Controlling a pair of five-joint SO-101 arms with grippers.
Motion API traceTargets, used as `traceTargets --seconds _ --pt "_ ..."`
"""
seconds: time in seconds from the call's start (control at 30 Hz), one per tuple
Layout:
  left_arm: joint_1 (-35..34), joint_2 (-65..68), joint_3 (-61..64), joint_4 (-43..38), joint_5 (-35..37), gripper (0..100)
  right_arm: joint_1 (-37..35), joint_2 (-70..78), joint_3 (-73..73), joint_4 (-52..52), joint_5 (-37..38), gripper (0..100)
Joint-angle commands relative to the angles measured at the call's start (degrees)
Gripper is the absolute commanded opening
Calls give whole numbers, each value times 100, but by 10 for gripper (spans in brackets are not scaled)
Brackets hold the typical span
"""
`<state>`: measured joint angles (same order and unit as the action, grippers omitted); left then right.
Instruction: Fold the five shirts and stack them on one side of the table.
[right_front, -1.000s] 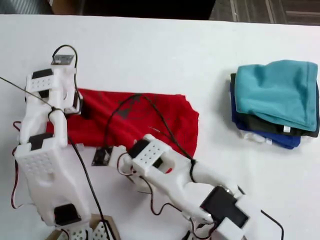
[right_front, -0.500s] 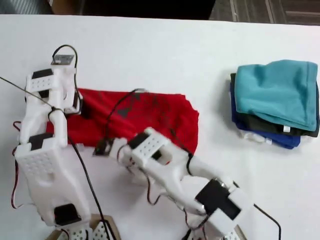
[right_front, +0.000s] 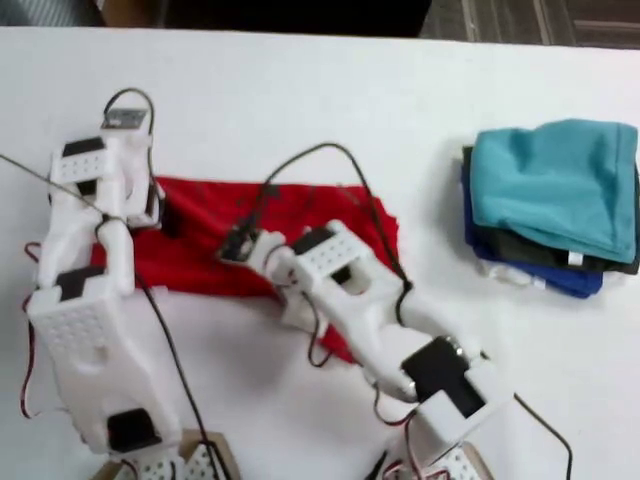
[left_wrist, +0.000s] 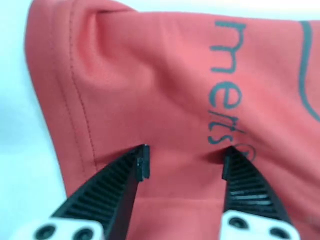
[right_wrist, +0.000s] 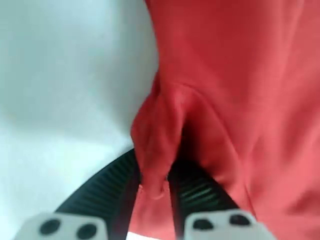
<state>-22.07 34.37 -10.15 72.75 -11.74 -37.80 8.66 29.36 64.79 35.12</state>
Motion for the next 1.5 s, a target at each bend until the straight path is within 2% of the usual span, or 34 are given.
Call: traceTargets --seconds 0.0,0.23,0.37,0.57,0.73,1.1,1.3,1.47 --pt "53 35 -31 -97 -18 248 66 -40 -53 127 70 22" --pt "53 35 -31 -97 -18 248 66 -207 -914 1147 396 20" --pt "53 35 -31 -97 -18 248 92 -593 -1697 1789 941 20" --pt "53 35 -31 -97 -18 248 620 -382 -2884 2308 1512 20" --pt "53 35 -31 -97 -18 248 1103 602 -4290 2527 1996 20" --pt "53 35 -31 -97 -18 248 1068 3336 -7745 3099 2004 26" --pt "53 35 -31 -97 -18 248 1262 3987 -8712 3143 1829 218" --pt "53 35 -31 -97 -18 248 1604 3987 -9512 3169 1345 197"
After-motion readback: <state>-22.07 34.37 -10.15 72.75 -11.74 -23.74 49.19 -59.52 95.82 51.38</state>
